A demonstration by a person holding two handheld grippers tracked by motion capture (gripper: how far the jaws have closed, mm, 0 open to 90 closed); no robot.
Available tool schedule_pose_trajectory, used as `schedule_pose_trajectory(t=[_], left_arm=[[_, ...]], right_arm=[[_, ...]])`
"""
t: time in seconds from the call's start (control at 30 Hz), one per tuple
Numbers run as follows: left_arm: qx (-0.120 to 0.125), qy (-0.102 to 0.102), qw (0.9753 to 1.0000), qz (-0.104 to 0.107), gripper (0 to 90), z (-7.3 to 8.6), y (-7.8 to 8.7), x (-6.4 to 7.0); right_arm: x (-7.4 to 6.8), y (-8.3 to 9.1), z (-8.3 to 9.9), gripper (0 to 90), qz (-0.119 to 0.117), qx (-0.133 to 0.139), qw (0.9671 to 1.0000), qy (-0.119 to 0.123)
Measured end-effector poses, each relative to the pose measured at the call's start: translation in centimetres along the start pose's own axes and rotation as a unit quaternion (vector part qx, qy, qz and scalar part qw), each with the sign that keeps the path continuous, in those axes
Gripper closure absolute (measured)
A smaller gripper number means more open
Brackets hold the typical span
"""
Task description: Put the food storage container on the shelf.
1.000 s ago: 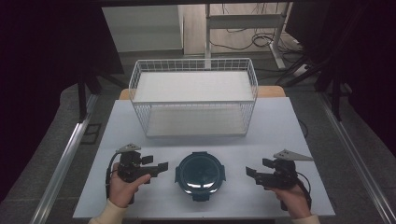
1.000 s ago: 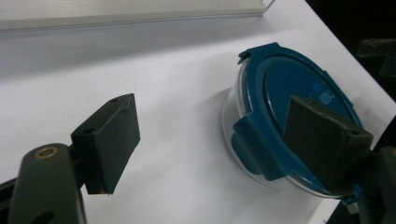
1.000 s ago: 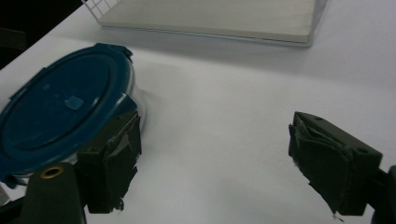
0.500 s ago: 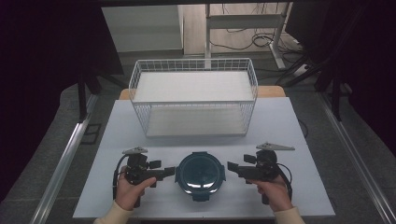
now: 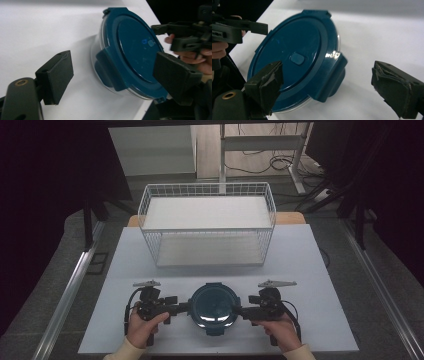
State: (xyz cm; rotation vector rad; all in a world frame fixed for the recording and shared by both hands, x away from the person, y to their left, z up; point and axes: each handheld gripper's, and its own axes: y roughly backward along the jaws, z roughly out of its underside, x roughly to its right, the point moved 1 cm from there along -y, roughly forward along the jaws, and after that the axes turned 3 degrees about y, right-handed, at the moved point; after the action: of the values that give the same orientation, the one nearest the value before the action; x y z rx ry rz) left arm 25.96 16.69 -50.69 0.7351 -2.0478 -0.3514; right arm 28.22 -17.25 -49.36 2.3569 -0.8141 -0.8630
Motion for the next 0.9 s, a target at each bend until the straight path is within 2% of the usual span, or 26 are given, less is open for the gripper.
schedule_pose_trajectory(t=[0.13, 0.23, 0.33, 0.43, 0.6, 0.77, 0.87, 0.9], left_arm=[[-0.008, 0.014, 0.9998, 0.012, 16.5, 0.4, -0.6, -0.2], [-0.016, 0.032, 0.9988, 0.033, 16.4, 0.7, -1.3, -0.4], [-0.024, 0.037, 0.9984, 0.036, 16.5, 0.9, -1.9, -0.5], [-0.034, 0.045, 0.9972, 0.048, 16.6, 1.0, -2.5, -0.7], [-0.037, 0.073, 0.9942, 0.069, 17.9, 1.2, -3.2, -1.2], [-0.053, 0.074, 0.9922, 0.085, 21.3, 1.6, -4.0, -0.9], [-0.054, 0.070, 0.9933, 0.075, 22.3, 1.6, -4.0, -0.7], [-0.051, 0.071, 0.9935, 0.073, 25.6, 1.6, -3.9, -0.7]], right_arm=[[-0.4, -0.8, 0.3, 10.0, -0.003, -0.013, 0.9999, 0.002], [-0.6, -1.2, 0.4, 9.8, -0.006, -0.017, 0.9998, -0.001], [-0.7, -1.6, 0.4, 9.8, -0.013, -0.019, 0.9996, -0.013], [-0.7, -2.2, 0.4, 9.7, -0.016, -0.020, 0.9992, -0.030], [-0.6, -2.7, 0.4, 9.7, -0.025, -0.023, 0.9983, -0.048], [-0.8, -3.3, 0.5, 10.3, -0.039, -0.029, 0.9967, -0.065], [-0.8, -3.4, 0.6, 12.7, -0.049, -0.034, 0.9947, -0.083], [-0.7, -3.3, 0.7, 15.1, -0.050, -0.031, 0.9938, -0.095]])
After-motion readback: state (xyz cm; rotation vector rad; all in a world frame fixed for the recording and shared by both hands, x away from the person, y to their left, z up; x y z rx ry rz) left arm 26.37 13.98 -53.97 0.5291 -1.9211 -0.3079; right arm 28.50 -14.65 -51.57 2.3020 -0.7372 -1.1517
